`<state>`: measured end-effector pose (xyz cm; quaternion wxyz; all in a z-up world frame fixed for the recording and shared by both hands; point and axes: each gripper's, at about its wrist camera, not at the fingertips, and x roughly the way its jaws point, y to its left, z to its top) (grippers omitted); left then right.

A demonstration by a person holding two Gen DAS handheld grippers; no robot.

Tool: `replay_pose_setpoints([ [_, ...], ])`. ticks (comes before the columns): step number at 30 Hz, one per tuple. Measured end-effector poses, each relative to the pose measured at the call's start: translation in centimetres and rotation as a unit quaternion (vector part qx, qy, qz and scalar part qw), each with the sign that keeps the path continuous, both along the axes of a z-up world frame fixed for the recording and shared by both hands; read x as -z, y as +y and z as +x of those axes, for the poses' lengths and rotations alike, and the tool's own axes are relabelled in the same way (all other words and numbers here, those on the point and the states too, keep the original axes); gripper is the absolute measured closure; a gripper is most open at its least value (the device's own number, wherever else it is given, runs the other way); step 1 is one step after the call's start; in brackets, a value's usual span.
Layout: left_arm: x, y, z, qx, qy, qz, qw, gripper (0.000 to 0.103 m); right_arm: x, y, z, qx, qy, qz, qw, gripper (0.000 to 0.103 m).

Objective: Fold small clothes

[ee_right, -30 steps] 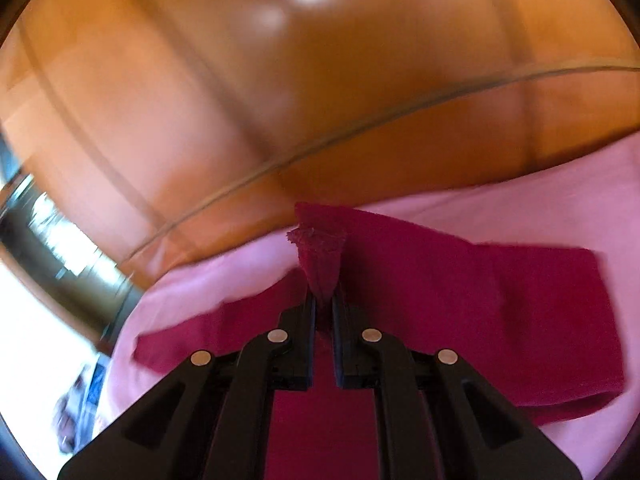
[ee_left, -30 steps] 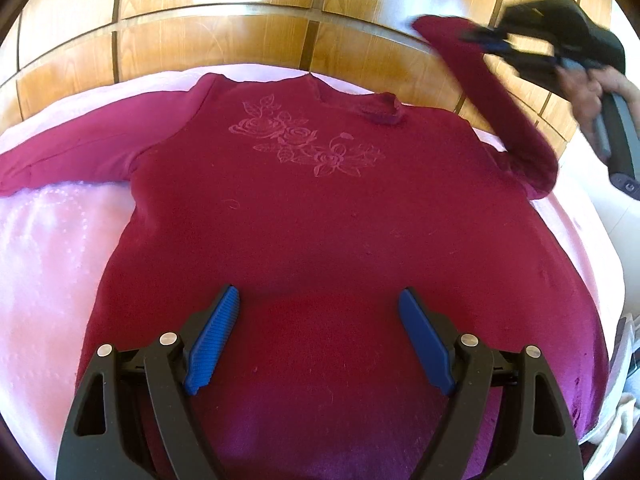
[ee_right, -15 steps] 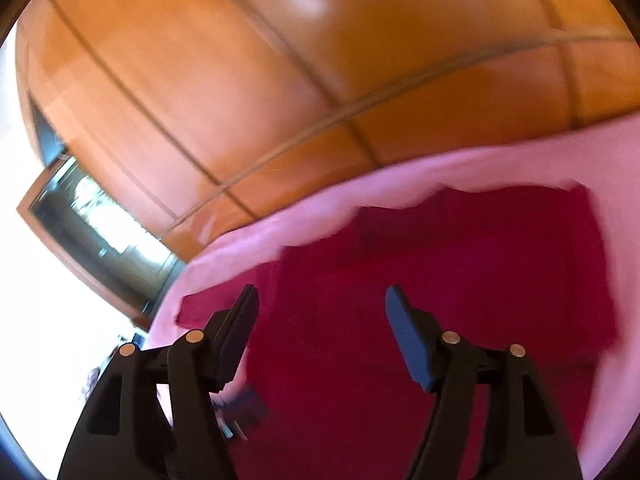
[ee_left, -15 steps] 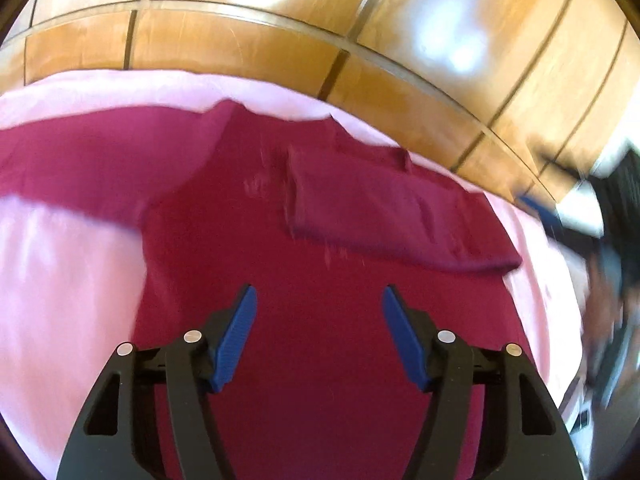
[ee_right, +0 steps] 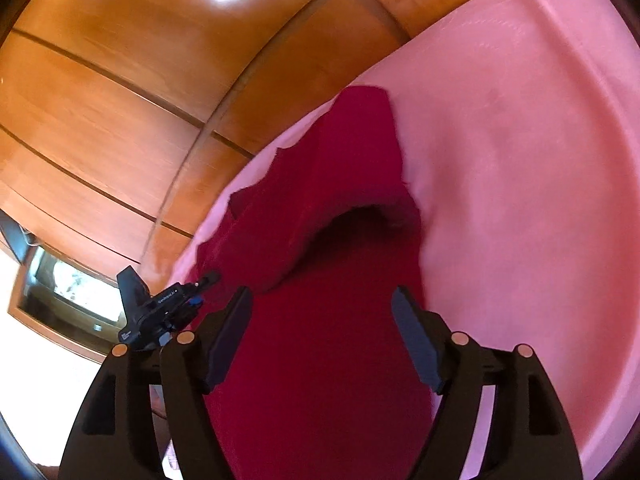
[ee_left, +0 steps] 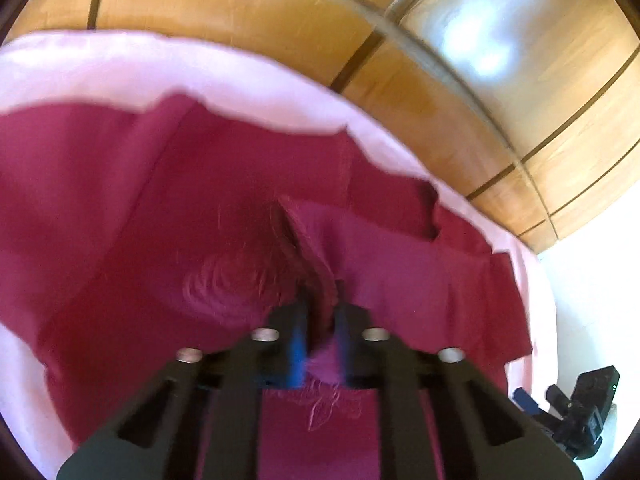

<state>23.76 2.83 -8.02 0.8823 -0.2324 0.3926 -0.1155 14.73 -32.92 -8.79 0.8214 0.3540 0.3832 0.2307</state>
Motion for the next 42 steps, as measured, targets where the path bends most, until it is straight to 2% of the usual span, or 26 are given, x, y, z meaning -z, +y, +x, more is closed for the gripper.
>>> replay_pose_setpoints([
  [2,-1.3,0.7,-0.4,-0.008,-0.020,-0.001,0.9998,0.097,0.0,0.6,1.8,0.006,-0.002,0.010,1.000,0.027],
  [5,-2.6,2.5,-1.2,-0.040,-0.042,0.006,0.9983,0.097,-0.1,0.5,4.1,0.049,-0.018,0.003,0.999,0.027],
  [7,-2.3,3.8,-1.2,-0.047,-0.032,0.003,0.9984,0.097,0.9,0.3,5.3,0.056,-0.002,0.011,0.998,0.027],
  [8,-1.9,3.9,-1.4,-0.048,-0.024,0.012,0.9985,0.097,1.4,0.7,5.7,0.055,0.003,-0.007,0.998,0.027],
  [11,-0.2,2.8,-1.1,-0.046,-0.008,0.089,0.9949,0.097,1.4,1.8,5.4,0.033,0.005,-0.037,0.999,0.027],
  [12,0.3,2.4,-0.9,-0.048,-0.002,0.107,0.9931,0.097,1.1,2.1,5.0,0.025,0.004,-0.044,0.999,0.023],
  [15,1.2,2.5,-1.3,-0.059,0.004,0.109,0.9923,0.097,-1.0,1.8,2.9,-0.010,-0.018,-0.066,0.998,0.021],
  [18,1.0,2.3,-1.4,-0.058,-0.004,0.113,0.9919,0.097,-4.2,2.8,2.3,-0.021,-0.063,-0.103,0.992,0.021],
  [20,0.8,2.0,-1.0,-0.057,-0.008,0.109,0.9924,0.097,-5.8,4.3,3.6,-0.011,-0.086,-0.145,0.986,0.021],
  [23,0.8,2.0,-1.0,-0.062,-0.013,0.110,0.9919,0.096,-5.1,6.7,6.6,0.005,-0.077,-0.232,0.970,0.021],
  [25,1.2,2.2,-0.7,-0.069,-0.006,0.123,0.9900,0.089,-3.0,8.3,8.8,0.007,-0.048,-0.278,0.959,0.021],
  [27,1.6,2.4,-0.3,-0.070,-0.003,0.120,0.9903,0.088,0.0,9.4,10.3,0.010,-0.017,-0.323,0.946,0.021],
  [28,1.6,2.6,-0.4,-0.067,-0.004,0.118,0.9907,0.088,0.5,10.0,10.2,0.011,-0.029,-0.341,0.939,0.020],
  [29,1.5,2.7,-0.5,-0.066,-0.005,0.118,0.9909,0.083,0.8,10.8,9.8,0.015,-0.051,-0.362,0.931,0.015],
  [30,1.4,2.8,-0.7,-0.067,-0.005,0.117,0.9908,0.072,1.1,11.2,9.6,0.019,-0.060,-0.378,0.924,0.014],
  [31,1.1,3.2,-1.2,-0.070,-0.008,0.109,0.9915,0.064,1.2,11.5,9.6,0.023,-0.062,-0.389,0.919,0.014],
  [32,0.9,3.7,-1.7,-0.076,-0.014,0.100,0.9920,0.053,1.2,11.5,9.7,0.023,-0.061,-0.390,0.919,0.013],
  [33,0.7,4.1,-2.3,-0.084,-0.020,0.092,0.9920,0.051,1.3,11.4,9.9,0.022,-0.061,-0.387,0.920,0.012],
  [38,0.0,8.9,-6.4,-0.126,-0.026,0.047,0.9906,0.051,1.6,11.4,10.2,0.018,-0.060,-0.391,0.918,0.009],
  [40,-0.2,12.2,-8.5,-0.159,-0.027,0.027,0.9865,0.051,1.5,11.5,10.1,0.009,-0.060,-0.386,0.921,0.003],
  [42,-0.1,16.2,-10.5,-0.204,-0.032,0.003,0.9784,0.051,1.3,11.6,10.0,0.007,-0.060,-0.389,0.919,0.002],
])
